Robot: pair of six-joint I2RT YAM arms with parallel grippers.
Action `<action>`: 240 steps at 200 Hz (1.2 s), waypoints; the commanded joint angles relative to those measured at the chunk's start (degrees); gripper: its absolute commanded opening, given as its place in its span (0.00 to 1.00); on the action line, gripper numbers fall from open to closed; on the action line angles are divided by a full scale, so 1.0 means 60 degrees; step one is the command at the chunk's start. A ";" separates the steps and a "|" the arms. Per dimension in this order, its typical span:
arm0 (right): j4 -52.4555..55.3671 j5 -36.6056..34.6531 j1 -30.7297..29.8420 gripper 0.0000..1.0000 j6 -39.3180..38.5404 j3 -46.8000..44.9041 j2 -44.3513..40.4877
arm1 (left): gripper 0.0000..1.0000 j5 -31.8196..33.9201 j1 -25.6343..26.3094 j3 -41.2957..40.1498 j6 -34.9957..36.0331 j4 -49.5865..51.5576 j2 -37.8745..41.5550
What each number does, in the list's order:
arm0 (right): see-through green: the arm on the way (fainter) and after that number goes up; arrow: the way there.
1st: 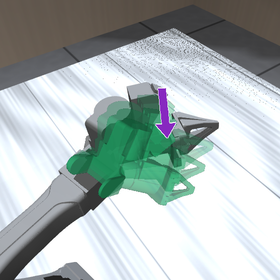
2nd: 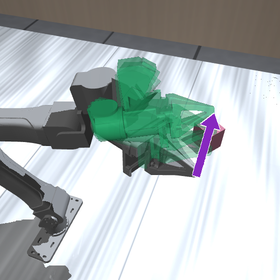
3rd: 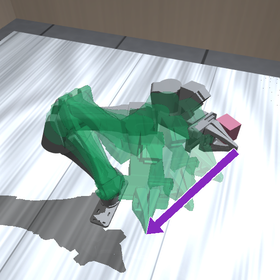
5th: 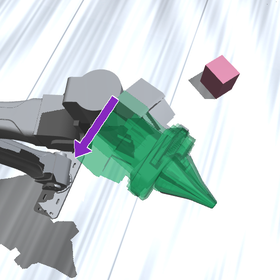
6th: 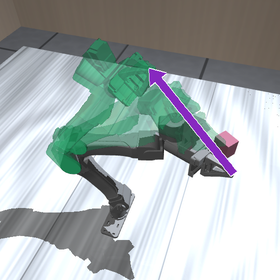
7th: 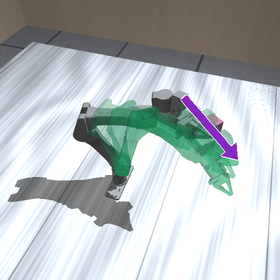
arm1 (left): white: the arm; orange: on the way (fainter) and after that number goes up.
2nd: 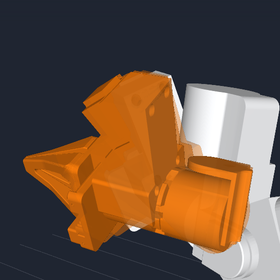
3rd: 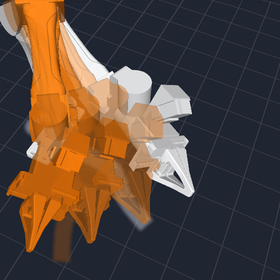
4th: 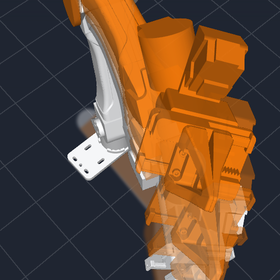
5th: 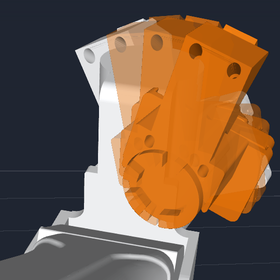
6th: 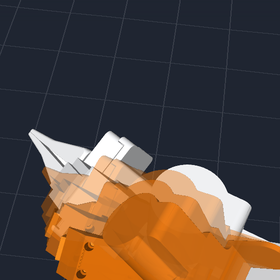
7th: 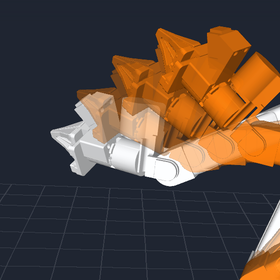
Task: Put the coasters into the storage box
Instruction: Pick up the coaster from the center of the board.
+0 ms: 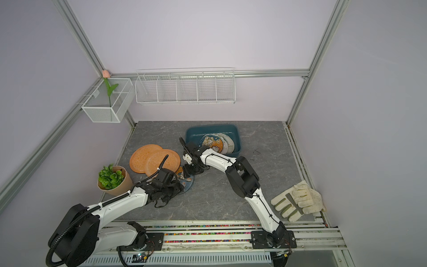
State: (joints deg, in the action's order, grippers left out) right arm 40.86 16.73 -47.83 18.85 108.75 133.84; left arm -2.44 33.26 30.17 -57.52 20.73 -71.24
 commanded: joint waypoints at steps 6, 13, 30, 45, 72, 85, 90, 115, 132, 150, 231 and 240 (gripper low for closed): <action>0.0161 0.0564 -0.0085 0.58 0.0052 -0.0079 0.0366 | 0.69 0.0040 -0.0123 0.0097 0.0253 0.0063 -0.0422; 0.0172 0.0568 -0.0096 0.56 0.0068 -0.0078 0.0373 | 0.69 0.0028 -0.0122 0.0120 0.0269 0.0063 -0.0441; 0.0150 0.0512 -0.0079 0.47 0.0075 -0.0100 0.0340 | 0.69 0.0019 -0.0131 0.0156 0.0303 0.0074 -0.0453; 0.0121 0.0465 -0.0053 0.37 0.0074 -0.0108 0.0299 | 0.69 0.0012 -0.0152 0.0171 0.0320 0.0113 -0.0429; 0.0090 0.0420 -0.0019 0.18 0.0082 -0.0078 0.0234 | 0.69 0.0025 -0.0162 0.0207 0.0343 0.0194 -0.0354; 0.0131 0.0397 0.0004 0.13 0.0071 -0.0091 0.0129 | 0.70 -0.0002 -0.0165 0.0226 0.0357 0.0262 -0.0303; 0.0148 0.0400 0.0030 0.11 0.0066 -0.0117 0.0067 | 0.71 -0.0018 -0.0165 0.0243 0.0358 0.0301 -0.0278; 0.0264 0.0361 0.0117 0.07 0.0028 -0.0385 -0.0463 | 0.77 -0.0146 -0.0157 0.0367 0.0401 0.0597 -0.0112; 0.0378 0.0415 0.0202 0.07 0.0022 -0.0707 -0.0922 | 0.81 -0.0250 -0.0163 0.0463 0.0416 0.0816 0.0012; 0.0583 0.0491 0.0274 0.07 -0.0030 -0.1029 -0.1427 | 0.83 -0.0276 -0.0166 0.0523 0.0394 0.0989 0.0180; 0.2126 0.0787 0.0843 0.07 -0.0525 -0.0816 -0.3003 | 0.86 -0.0223 -0.0170 0.0855 0.0385 0.1520 0.0580; 0.2260 0.0814 0.0923 0.07 -0.0599 -0.0585 -0.3092 | 0.86 -0.0222 -0.0159 0.0914 0.0412 0.1560 0.0576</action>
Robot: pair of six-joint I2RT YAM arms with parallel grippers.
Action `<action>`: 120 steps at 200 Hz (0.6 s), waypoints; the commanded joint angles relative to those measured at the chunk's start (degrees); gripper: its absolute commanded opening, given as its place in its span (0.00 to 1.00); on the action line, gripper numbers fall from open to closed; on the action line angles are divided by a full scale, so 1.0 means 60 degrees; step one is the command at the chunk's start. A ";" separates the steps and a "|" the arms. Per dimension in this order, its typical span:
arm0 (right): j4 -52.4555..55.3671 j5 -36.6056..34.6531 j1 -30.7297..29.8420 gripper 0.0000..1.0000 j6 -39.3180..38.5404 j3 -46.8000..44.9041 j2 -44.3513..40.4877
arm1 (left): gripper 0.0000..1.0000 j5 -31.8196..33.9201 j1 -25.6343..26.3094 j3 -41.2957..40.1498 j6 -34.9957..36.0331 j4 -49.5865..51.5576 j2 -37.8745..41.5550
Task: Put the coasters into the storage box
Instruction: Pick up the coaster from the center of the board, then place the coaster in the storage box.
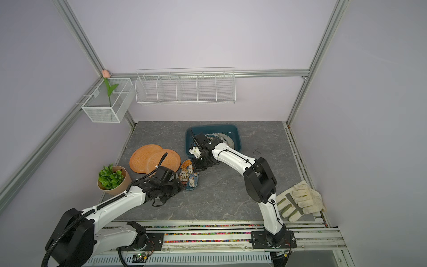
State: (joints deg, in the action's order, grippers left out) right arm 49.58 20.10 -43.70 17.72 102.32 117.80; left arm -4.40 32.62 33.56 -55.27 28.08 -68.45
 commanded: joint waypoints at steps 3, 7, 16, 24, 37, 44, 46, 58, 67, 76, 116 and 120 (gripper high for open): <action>0.0815 0.0254 0.0261 0.07 -0.0439 0.0571 -0.0448 | 0.86 0.0112 -0.0067 0.0373 0.0033 0.0357 0.0100; 0.1117 0.0261 0.0300 0.07 -0.0464 0.0682 -0.0481 | 0.86 0.0117 -0.0054 0.0401 0.0051 0.0371 0.0088; 0.1277 0.0310 0.0412 0.07 -0.0500 0.0951 -0.0530 | 0.86 0.0117 -0.0062 0.0454 0.0081 0.0429 0.0096; 0.1424 0.0376 0.0509 0.07 -0.0515 0.1215 -0.0546 | 0.87 0.0128 -0.0058 0.0512 0.0099 0.0475 0.0076; 0.1588 0.0454 0.0680 0.07 -0.0523 0.1651 -0.0546 | 0.87 0.0117 -0.0068 0.0609 0.0128 0.0561 0.0086; 0.1629 0.0457 0.0782 0.07 -0.0525 0.1873 -0.0521 | 0.88 0.0105 -0.0074 0.0652 0.0125 0.0605 0.0096; 0.1644 0.0470 0.0791 0.07 -0.0533 0.1942 -0.0507 | 0.88 0.0112 -0.0075 0.0659 0.0124 0.0615 0.0102; 0.1679 0.0579 0.0987 0.07 -0.0478 0.2367 -0.0412 | 0.89 0.0105 -0.0072 0.0718 0.0137 0.0645 0.0121; 0.1683 0.0633 0.1130 0.07 -0.0413 0.2699 -0.0325 | 0.89 0.0089 -0.0075 0.0734 0.0129 0.0640 0.0164; 0.1660 0.0649 0.1249 0.07 -0.0378 0.3020 -0.0208 | 0.89 0.0089 -0.0072 0.0735 0.0111 0.0631 0.0212; 0.1346 0.0707 0.1792 0.07 -0.0154 0.4356 0.0638 | 0.91 0.0181 -0.0071 0.0735 -0.0014 0.0693 0.0435; 0.1252 0.0701 0.1838 0.07 -0.0118 0.4444 0.0726 | 0.91 0.0189 -0.0075 0.0735 -0.0017 0.0705 0.0461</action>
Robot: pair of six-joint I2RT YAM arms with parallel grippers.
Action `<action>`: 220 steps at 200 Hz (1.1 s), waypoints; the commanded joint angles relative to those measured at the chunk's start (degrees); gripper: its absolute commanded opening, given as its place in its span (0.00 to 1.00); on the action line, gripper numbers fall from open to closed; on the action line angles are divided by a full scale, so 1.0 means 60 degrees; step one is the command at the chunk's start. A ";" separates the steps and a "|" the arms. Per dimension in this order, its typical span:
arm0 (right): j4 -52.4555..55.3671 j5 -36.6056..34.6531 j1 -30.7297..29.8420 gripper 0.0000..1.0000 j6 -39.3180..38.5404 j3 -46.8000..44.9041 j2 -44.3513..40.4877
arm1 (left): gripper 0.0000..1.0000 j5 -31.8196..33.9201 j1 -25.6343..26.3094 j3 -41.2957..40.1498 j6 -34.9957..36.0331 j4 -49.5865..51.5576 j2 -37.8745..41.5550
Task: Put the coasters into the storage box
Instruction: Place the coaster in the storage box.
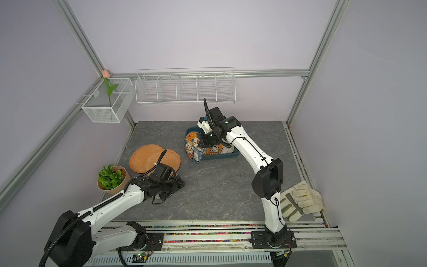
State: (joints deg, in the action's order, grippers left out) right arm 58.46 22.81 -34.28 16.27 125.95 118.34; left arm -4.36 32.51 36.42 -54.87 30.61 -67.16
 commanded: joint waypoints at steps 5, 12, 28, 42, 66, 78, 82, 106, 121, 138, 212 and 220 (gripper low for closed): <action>-0.0359 0.0235 0.0340 0.07 0.0162 0.0613 0.0757 | 0.91 0.0196 -0.0065 0.0257 -0.0098 0.0296 0.0278; -0.0487 0.0227 0.0436 0.07 0.0215 0.0794 0.0921 | 0.91 0.0221 -0.0071 0.0257 -0.0098 0.0314 0.0311; -0.1014 0.0198 0.0676 0.07 0.0437 0.1030 0.1279 | 0.92 0.0236 -0.0071 0.0254 -0.0111 0.0362 0.0367; -0.1320 0.0163 0.0869 0.07 0.0572 0.1144 0.1586 | 0.92 0.0229 -0.0086 0.0243 -0.0128 0.0377 0.0396; -0.1440 0.0079 0.1191 0.07 0.0520 0.1149 0.2129 | 0.93 0.0200 -0.0091 0.0306 -0.0113 0.0468 0.0415; -0.1616 -0.0282 0.1311 0.07 0.0306 0.0879 0.2215 | 0.93 0.0215 -0.0108 0.0305 -0.0114 0.0508 0.0427; -0.1684 -0.0379 0.1353 0.07 0.0254 0.0779 0.2239 | 0.93 0.0216 -0.0111 0.0302 -0.0113 0.0520 0.0440; -0.1845 -0.0796 0.1654 0.07 0.0058 0.0388 0.2354 | 0.93 0.0267 -0.0145 0.0316 -0.0113 0.0646 0.0514; -0.1858 -0.1065 0.1772 0.07 -0.0082 0.0172 0.2381 | 0.94 0.0329 -0.0179 0.0326 -0.0120 0.0743 0.0544; -0.1657 -0.1363 0.1854 0.09 -0.0208 0.0145 0.2506 | 0.95 0.0403 -0.0307 0.0337 -0.0105 0.0893 0.0543; -0.1181 -0.1985 0.1964 0.91 -0.0520 0.0008 0.2396 | 1.00 0.0668 -0.2755 0.0697 0.1066 0.1727 0.0506; -0.1159 -0.1986 0.1965 0.94 -0.0551 -0.0060 0.2306 | 0.99 0.0701 -0.3055 0.0684 0.1203 0.1669 0.0454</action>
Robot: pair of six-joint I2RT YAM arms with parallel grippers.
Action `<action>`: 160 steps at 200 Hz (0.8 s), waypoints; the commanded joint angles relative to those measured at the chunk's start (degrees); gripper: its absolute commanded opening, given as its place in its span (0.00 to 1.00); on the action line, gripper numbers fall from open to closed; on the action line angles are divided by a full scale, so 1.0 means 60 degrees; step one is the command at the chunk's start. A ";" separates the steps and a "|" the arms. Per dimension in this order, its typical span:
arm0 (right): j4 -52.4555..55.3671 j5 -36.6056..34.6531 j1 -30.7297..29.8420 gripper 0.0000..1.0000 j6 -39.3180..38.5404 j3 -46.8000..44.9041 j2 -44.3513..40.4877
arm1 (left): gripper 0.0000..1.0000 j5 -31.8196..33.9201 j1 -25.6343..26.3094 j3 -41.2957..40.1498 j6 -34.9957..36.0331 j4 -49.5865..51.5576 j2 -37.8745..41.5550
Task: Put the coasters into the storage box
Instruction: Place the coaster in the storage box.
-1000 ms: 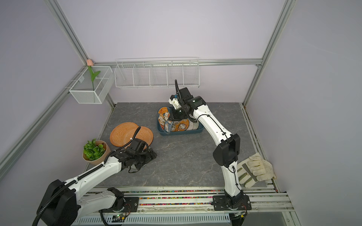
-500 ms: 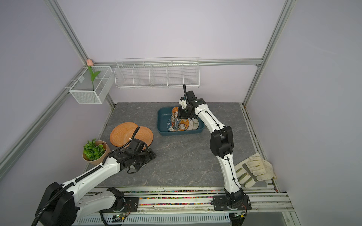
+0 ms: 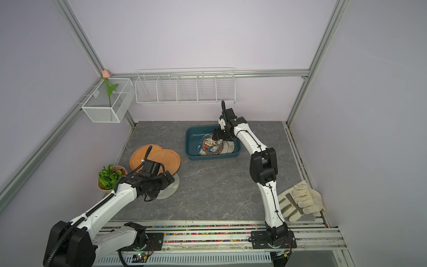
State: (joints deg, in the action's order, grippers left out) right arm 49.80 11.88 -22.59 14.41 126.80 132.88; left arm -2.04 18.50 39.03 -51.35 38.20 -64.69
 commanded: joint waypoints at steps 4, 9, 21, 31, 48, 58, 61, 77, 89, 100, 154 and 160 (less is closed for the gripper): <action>0.0273 -0.0164 0.0021 0.95 -0.0246 -0.0238 -0.0158 | 0.98 0.0324 -0.0870 0.0238 0.0680 0.0357 0.0019; 0.0249 -0.0150 0.0022 0.96 -0.0259 -0.0326 -0.0249 | 0.97 0.0340 -0.1040 0.0220 0.0768 0.0285 -0.0032; 0.0147 -0.0107 0.0017 0.96 -0.0260 -0.0604 -0.0496 | 0.91 0.0405 -0.1414 0.0194 0.0941 0.0133 -0.0165; 0.0069 -0.0063 0.0005 0.97 -0.0256 -0.0851 -0.0705 | 0.85 0.0530 -0.1703 0.0179 0.1014 0.0083 -0.0282; 0.0000 0.0039 0.0015 0.97 -0.0237 -0.1247 -0.1040 | 0.76 0.0813 -0.2174 0.0108 0.1030 0.0045 -0.0468; -0.0060 0.0102 0.0009 0.97 -0.0238 -0.1510 -0.1246 | 0.71 0.0979 -0.2450 0.0011 0.1003 -0.0057 -0.0548; -0.0074 0.0132 0.0005 0.97 -0.0235 -0.1584 -0.1313 | 0.69 0.1010 -0.2532 -0.0010 0.1001 -0.0097 -0.0580; -0.0190 0.0348 0.0000 0.97 -0.0145 -0.2033 -0.1678 | 0.63 0.1110 -0.2945 -0.0088 0.1026 -0.0323 -0.0701; -0.0318 0.0628 0.0001 0.97 -0.0050 -0.2438 -0.1990 | 0.54 0.1236 -0.3120 -0.0060 0.1070 -0.0453 -0.0827; -0.0467 0.0897 -0.0028 0.97 0.0049 -0.2848 -0.2324 | 0.47 0.1372 -0.3242 0.0024 0.1102 -0.0533 -0.0992; -0.0654 0.1600 -0.0222 0.97 0.0234 -0.4131 -0.3598 | 0.32 0.1604 -0.3479 0.0256 0.1278 -0.1141 -0.2329; -0.0653 0.1630 -0.0241 0.97 0.0245 -0.4197 -0.3703 | 0.32 0.1646 -0.3494 0.0289 0.1311 -0.1199 -0.2410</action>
State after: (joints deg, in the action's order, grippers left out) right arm 46.81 18.74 -23.35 15.29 103.96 113.69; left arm 5.72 -1.89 39.05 -44.42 33.06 -77.06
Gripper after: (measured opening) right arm 0.970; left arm 0.328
